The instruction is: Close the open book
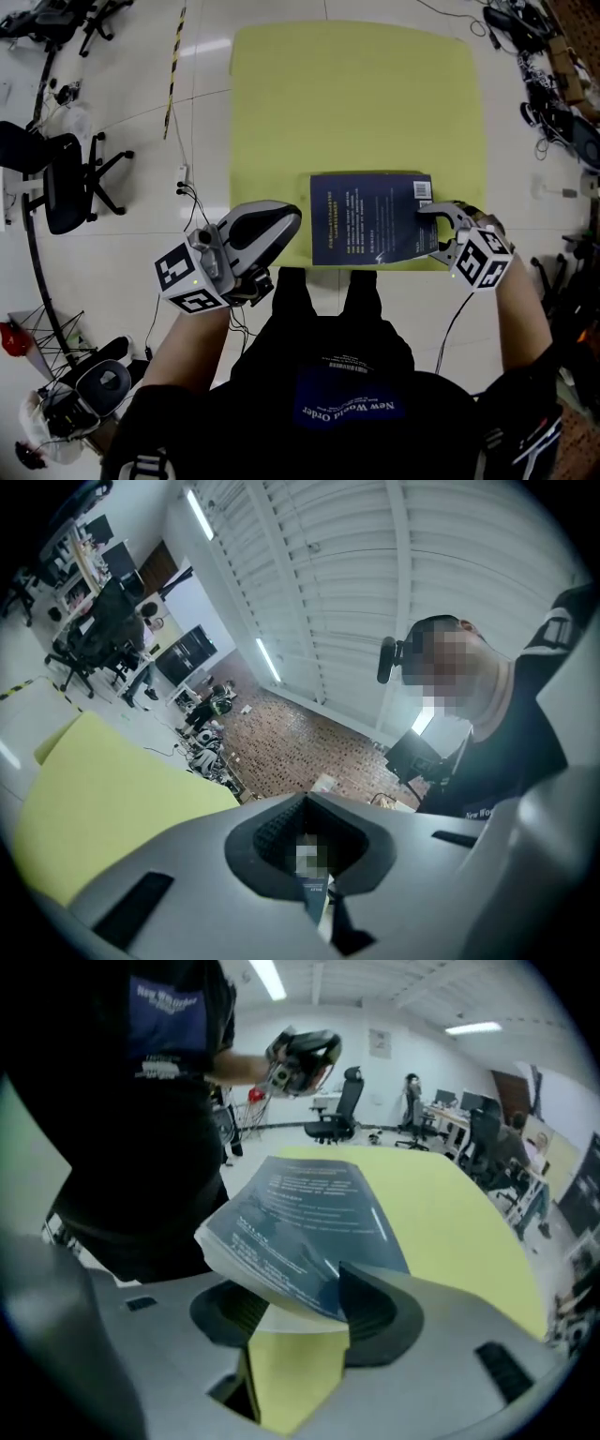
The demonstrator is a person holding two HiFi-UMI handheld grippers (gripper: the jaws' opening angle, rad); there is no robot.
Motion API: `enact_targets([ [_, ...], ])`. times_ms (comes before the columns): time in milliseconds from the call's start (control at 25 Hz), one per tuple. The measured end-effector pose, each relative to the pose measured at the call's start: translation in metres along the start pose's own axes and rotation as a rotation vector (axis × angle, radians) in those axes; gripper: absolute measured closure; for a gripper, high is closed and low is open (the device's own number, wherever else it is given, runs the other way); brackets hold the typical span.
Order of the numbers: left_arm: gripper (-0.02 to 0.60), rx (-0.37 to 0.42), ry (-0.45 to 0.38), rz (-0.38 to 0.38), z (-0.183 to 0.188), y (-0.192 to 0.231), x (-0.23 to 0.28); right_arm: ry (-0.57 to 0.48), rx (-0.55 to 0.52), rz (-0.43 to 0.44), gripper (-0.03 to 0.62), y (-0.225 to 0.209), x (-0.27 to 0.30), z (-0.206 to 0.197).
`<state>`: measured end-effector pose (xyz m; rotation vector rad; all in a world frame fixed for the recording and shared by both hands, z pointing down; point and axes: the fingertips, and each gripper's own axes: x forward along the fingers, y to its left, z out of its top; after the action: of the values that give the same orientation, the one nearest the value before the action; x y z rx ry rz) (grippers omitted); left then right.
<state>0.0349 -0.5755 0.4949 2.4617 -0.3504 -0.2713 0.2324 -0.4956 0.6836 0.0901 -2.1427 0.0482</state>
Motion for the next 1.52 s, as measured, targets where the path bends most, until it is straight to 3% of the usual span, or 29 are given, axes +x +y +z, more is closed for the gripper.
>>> enact_targets([
  [200, 0.577, -0.025, 0.008, 0.004, -0.011, -0.005, -0.003, 0.229, -0.228, -0.009, 0.339, 0.015, 0.019, -0.021],
  [320, 0.577, -0.031, 0.019, 0.003, -0.019, -0.010, -0.004, 0.289, -0.290, 0.010, 0.322, 0.017, 0.025, -0.026],
  [480, 0.577, -0.025, 0.018, -0.009, -0.016, -0.022, -0.007, 0.334, -0.254, 0.072, 0.292, 0.028, 0.009, -0.031],
  [600, 0.577, -0.008, -0.001, -0.008, 0.002, -0.031, -0.015, 0.345, -0.145, 0.110, 0.292, 0.043, -0.021, -0.034],
  [680, 0.577, 0.008, -0.016, -0.009, 0.017, -0.039, -0.022, 0.240, 0.018, 0.107, 0.292, 0.047, -0.047, -0.012],
  [720, 0.577, 0.016, -0.026, -0.010, 0.026, -0.044, -0.026, 0.132, 0.119, 0.085, 0.292, 0.043, -0.062, 0.010],
  [840, 0.577, 0.048, -0.070, -0.016, 0.057, -0.063, -0.035, -0.360, 0.395, -0.042, 0.292, 0.010, -0.123, 0.110],
  [920, 0.577, 0.090, -0.099, -0.021, 0.082, -0.078, -0.038, -0.647, 0.497, -0.113, 0.292, -0.011, -0.172, 0.169],
  [1000, 0.577, 0.147, -0.118, -0.022, 0.107, -0.094, -0.038, -0.838, 0.530, -0.169, 0.305, -0.025, -0.214, 0.207],
  [1040, 0.577, 0.176, -0.122, -0.021, 0.117, -0.102, -0.038, -0.910, 0.533, -0.199, 0.356, -0.029, -0.231, 0.222],
  [1160, 0.577, 0.244, -0.112, -0.013, 0.134, -0.123, -0.038, -1.050, 0.535, -0.297, 0.454, -0.034, -0.268, 0.246],
  [1320, 0.577, 0.312, -0.129, 0.019, 0.155, -0.129, -0.035, -1.110, 0.558, -0.428, 0.606, -0.050, -0.292, 0.250],
  [1520, 0.577, 0.331, -0.140, 0.063, 0.158, -0.125, -0.040, -1.151, 0.661, -0.352, 0.608, -0.057, -0.278, 0.242],
])
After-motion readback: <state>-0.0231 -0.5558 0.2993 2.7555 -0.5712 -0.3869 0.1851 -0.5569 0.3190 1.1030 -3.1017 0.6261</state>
